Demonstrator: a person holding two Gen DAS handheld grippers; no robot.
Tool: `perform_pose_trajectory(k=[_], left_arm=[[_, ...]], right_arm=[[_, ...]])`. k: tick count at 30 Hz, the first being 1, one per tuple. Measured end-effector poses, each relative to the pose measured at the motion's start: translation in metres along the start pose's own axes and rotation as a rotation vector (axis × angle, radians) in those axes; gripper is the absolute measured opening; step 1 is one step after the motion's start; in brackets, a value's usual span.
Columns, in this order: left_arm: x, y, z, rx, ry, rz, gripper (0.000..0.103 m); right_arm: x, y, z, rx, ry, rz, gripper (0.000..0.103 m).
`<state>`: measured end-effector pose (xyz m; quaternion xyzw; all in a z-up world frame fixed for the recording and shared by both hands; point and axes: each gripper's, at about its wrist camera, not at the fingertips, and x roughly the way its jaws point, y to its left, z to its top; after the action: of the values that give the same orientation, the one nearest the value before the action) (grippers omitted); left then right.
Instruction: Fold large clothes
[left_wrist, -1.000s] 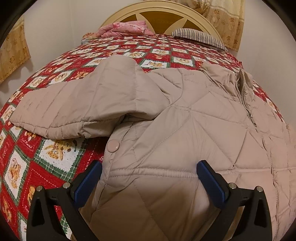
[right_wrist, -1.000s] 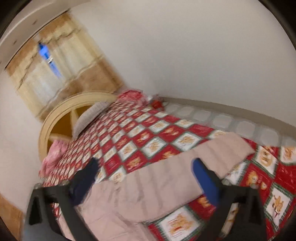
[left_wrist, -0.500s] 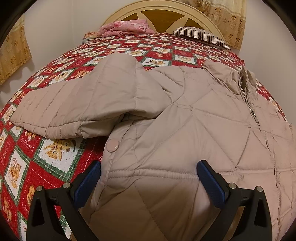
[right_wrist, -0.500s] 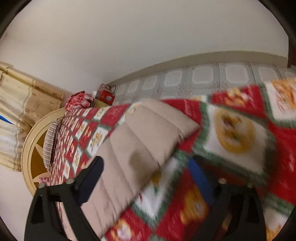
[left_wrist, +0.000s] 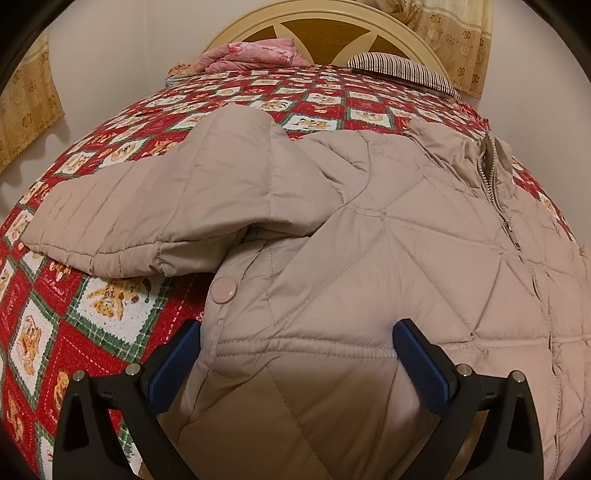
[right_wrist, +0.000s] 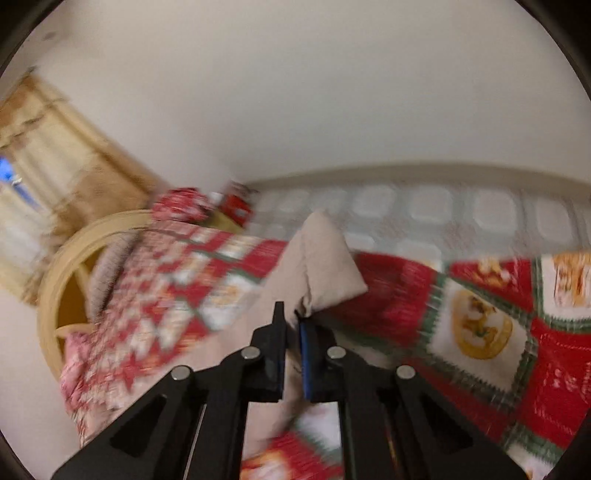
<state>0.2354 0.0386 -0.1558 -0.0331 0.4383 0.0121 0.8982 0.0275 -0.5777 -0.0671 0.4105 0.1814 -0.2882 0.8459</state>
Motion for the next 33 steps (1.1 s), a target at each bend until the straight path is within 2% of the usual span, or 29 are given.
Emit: perform_pose_trajectory(k=[3, 7, 9, 11, 12, 15, 18, 22, 25, 27, 28, 29, 30, 32, 33], left_arm=[[0.0, 0.001, 0.0, -0.004, 0.0, -0.006, 0.102], [-0.001, 0.004, 0.0, -0.011, 0.001, -0.017, 0.102], [-0.001, 0.005, 0.0, -0.016, 0.001, -0.024, 0.102], [-0.001, 0.007, 0.0, -0.022, 0.0, -0.033, 0.102], [-0.002, 0.008, 0.001, -0.026, -0.001, -0.038, 0.102], [-0.002, 0.01, 0.001, -0.035, -0.003, -0.051, 0.102], [-0.003, 0.014, 0.001, -0.049, -0.005, -0.067, 0.102], [-0.003, 0.016, 0.001, -0.066, -0.006, -0.085, 0.102], [-0.002, 0.019, 0.001, -0.08, -0.003, -0.095, 0.102], [-0.002, 0.019, 0.001, -0.084, -0.001, -0.097, 0.102], [-0.002, 0.019, 0.001, -0.084, -0.001, -0.097, 0.102], [-0.002, 0.019, 0.001, -0.084, 0.0, -0.098, 0.102], [-0.001, 0.019, 0.001, -0.085, 0.0, -0.098, 0.102], [-0.001, 0.02, 0.002, -0.086, 0.003, -0.1, 0.102], [-0.001, 0.02, 0.001, -0.087, 0.003, -0.101, 0.102]], right_arm=[[-0.028, 0.067, -0.005, -0.137, -0.023, 0.099, 0.01], [-0.059, 0.178, -0.036, -0.347, -0.027, 0.263, 0.01], [-0.068, 0.236, -0.068, -0.437, 0.024, 0.355, 0.01], [-0.067, 0.275, -0.099, -0.491, 0.073, 0.429, 0.01], [-0.066, 0.303, -0.123, -0.528, 0.112, 0.491, 0.01], [-0.052, 0.35, -0.184, -0.596, 0.217, 0.596, 0.01], [-0.022, 0.372, -0.248, -0.602, 0.368, 0.664, 0.009], [0.015, 0.389, -0.321, -0.641, 0.535, 0.678, 0.009], [0.045, 0.375, -0.348, -0.602, 0.675, 0.686, 0.011], [0.066, 0.366, -0.362, -0.563, 0.76, 0.639, 0.015], [0.065, 0.362, -0.368, -0.541, 0.797, 0.63, 0.021], [0.073, 0.357, -0.372, -0.494, 0.863, 0.62, 0.035], [0.073, 0.352, -0.372, -0.443, 0.908, 0.637, 0.055], [0.061, 0.346, -0.363, -0.371, 0.914, 0.712, 0.071], [0.055, 0.345, -0.351, -0.354, 0.884, 0.759, 0.075]])
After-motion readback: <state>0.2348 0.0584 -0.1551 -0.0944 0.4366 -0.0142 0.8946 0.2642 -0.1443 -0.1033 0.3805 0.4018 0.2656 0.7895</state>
